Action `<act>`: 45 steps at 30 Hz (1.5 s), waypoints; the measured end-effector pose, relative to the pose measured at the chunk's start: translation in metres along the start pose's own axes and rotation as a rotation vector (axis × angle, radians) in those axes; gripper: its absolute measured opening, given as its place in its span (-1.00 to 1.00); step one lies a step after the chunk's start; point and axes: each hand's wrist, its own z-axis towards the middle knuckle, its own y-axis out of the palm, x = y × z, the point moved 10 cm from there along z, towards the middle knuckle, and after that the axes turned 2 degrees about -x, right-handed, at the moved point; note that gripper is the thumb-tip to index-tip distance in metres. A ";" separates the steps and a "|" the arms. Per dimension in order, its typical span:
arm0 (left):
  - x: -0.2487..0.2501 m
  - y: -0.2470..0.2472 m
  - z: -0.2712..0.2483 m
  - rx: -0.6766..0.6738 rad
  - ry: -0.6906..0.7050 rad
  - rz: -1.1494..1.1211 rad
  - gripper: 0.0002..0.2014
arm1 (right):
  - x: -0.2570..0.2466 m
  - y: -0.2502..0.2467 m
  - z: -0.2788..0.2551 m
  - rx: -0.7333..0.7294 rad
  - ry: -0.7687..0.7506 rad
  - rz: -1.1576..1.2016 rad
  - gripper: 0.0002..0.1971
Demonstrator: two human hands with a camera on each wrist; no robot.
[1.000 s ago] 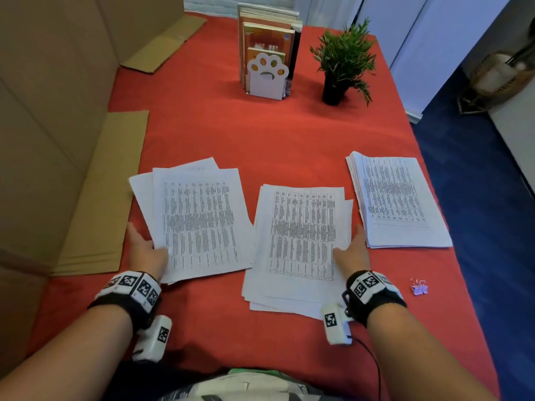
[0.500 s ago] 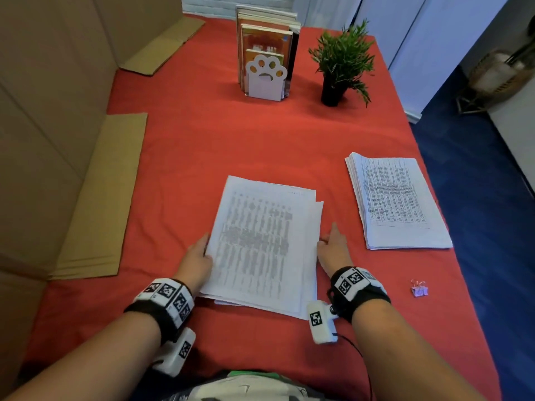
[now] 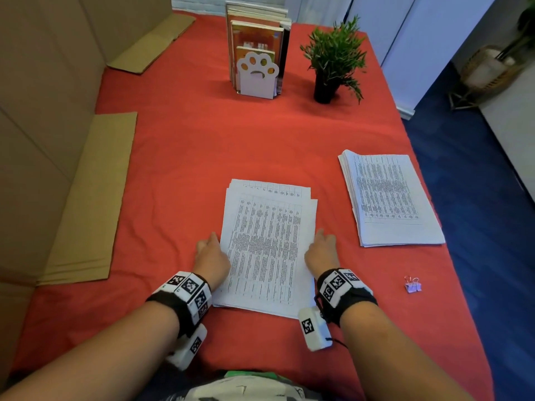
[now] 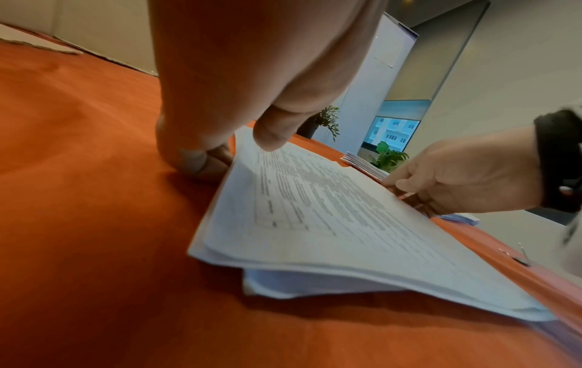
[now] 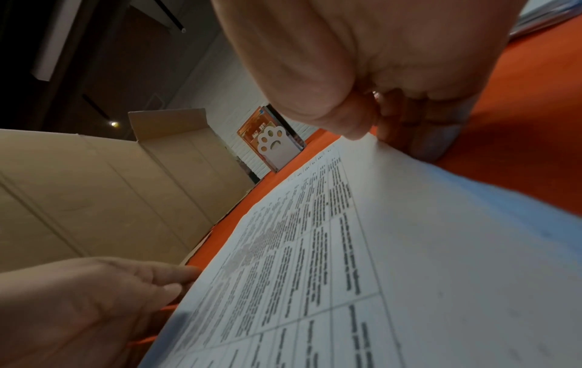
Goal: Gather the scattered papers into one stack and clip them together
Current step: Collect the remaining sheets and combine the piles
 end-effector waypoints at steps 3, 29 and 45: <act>0.012 0.001 0.000 -0.046 0.073 -0.069 -0.53 | -0.012 0.009 -0.009 -0.067 -0.047 0.075 -0.46; 0.044 -0.039 -0.017 0.178 0.448 -0.629 -0.49 | -0.055 -0.044 -0.044 0.117 -0.300 0.754 -0.57; 0.104 0.052 -0.035 0.126 0.057 -0.335 -0.68 | 0.115 -0.200 0.057 0.257 -0.023 0.119 -0.60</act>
